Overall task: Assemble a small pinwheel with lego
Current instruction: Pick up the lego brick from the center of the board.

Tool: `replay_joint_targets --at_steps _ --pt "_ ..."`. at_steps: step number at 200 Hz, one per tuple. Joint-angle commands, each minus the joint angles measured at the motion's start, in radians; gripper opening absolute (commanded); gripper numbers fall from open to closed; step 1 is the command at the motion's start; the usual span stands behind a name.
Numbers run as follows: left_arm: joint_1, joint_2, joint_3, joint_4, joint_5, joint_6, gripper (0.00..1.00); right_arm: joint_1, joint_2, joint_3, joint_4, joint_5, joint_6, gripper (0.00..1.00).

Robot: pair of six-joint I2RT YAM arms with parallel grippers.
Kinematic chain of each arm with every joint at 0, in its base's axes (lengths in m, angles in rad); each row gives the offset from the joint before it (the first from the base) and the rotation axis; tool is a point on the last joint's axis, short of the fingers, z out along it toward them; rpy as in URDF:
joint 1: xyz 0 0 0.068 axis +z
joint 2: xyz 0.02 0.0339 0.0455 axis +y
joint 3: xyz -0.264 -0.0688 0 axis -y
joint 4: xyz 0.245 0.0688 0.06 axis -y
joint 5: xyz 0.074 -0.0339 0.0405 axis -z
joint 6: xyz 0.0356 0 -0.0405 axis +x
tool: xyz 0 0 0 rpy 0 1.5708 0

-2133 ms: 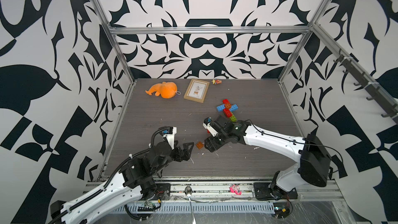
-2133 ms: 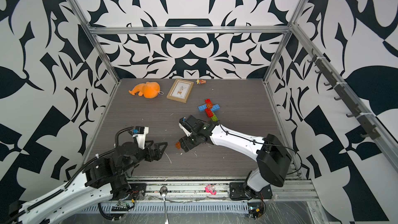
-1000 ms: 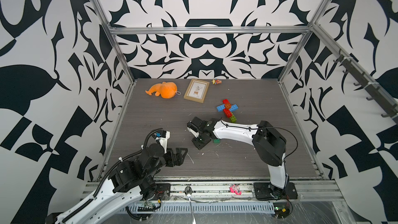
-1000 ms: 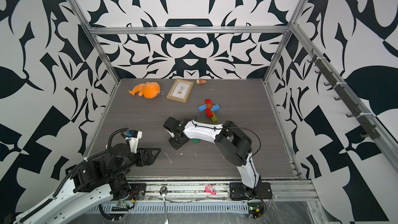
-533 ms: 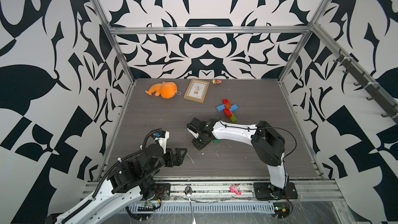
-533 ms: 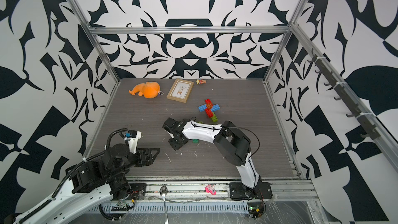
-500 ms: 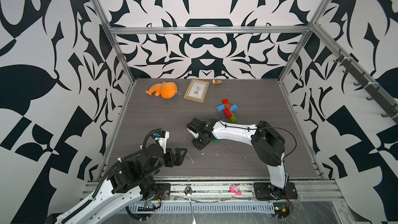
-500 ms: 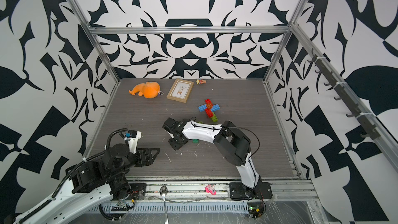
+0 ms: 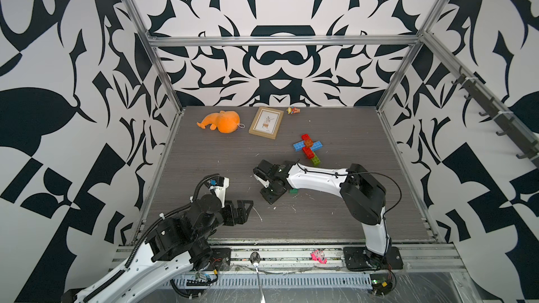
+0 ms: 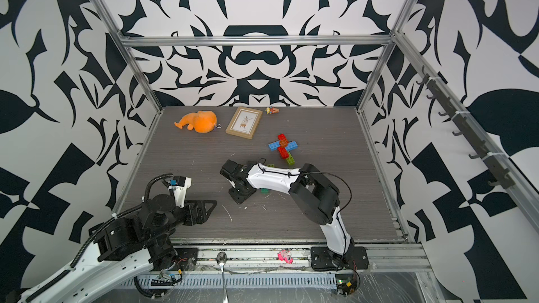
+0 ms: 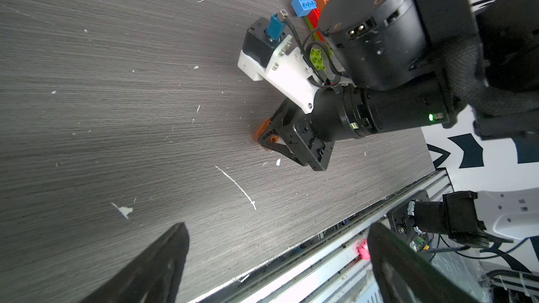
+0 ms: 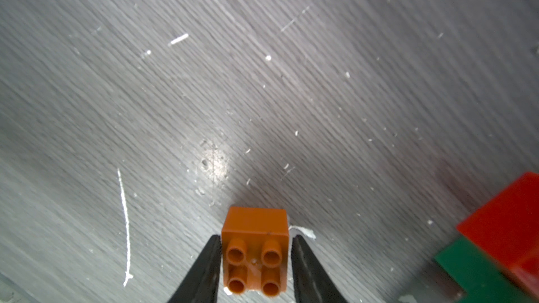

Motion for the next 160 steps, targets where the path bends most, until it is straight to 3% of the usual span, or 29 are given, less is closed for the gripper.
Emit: replay_joint_targets --at_steps 1,134,160 --pt "0.003 0.005 0.016 -0.015 -0.012 0.001 1.00 0.009 -0.020 0.029 -0.027 0.020 -0.010 0.45" --pt "0.002 -0.002 0.023 -0.021 -0.016 0.004 1.00 0.011 -0.022 0.023 -0.033 0.018 -0.014 0.35" --pt "0.003 0.002 0.023 -0.015 -0.012 0.011 1.00 0.012 -0.048 0.018 -0.026 0.013 -0.012 0.29"
